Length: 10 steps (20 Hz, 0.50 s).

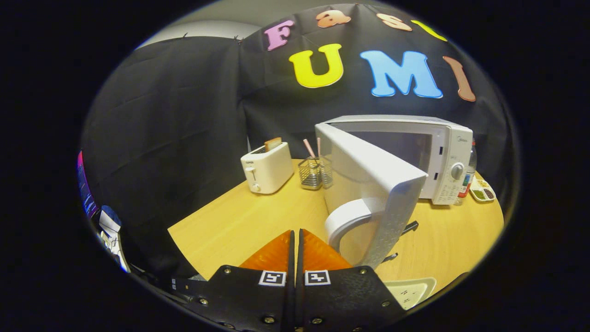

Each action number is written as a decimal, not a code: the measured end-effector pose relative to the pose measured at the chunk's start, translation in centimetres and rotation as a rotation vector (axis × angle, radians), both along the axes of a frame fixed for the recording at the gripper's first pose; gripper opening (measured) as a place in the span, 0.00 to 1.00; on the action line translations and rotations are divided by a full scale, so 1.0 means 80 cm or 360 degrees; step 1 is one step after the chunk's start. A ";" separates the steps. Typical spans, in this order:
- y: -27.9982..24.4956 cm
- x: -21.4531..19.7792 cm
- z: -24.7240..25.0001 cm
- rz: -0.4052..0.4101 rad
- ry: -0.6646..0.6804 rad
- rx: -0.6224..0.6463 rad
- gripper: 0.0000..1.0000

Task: Open the microwave, put the food inside, and close the microwave door.

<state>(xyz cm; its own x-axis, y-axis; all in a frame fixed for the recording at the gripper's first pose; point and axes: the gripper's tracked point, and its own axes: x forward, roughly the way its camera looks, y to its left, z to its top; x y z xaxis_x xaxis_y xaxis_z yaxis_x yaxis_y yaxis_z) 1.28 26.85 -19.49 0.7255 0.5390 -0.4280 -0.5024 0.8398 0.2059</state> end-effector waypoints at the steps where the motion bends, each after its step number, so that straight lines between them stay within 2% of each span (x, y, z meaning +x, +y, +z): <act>1: -0.014 0.010 -0.001 -0.0044 0.0008 -0.0004 0.01; 5: -0.056 0.044 -0.001 -0.0170 0.0025 0.0005 0.01; 10: -0.086 0.081 -0.001 -0.0242 0.0025 -0.0001 0.01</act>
<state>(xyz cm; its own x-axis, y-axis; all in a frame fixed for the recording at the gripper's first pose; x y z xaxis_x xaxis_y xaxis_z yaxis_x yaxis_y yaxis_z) 7.72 19.98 -19.57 0.7920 0.4228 -0.4405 -0.3657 0.9062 0.2122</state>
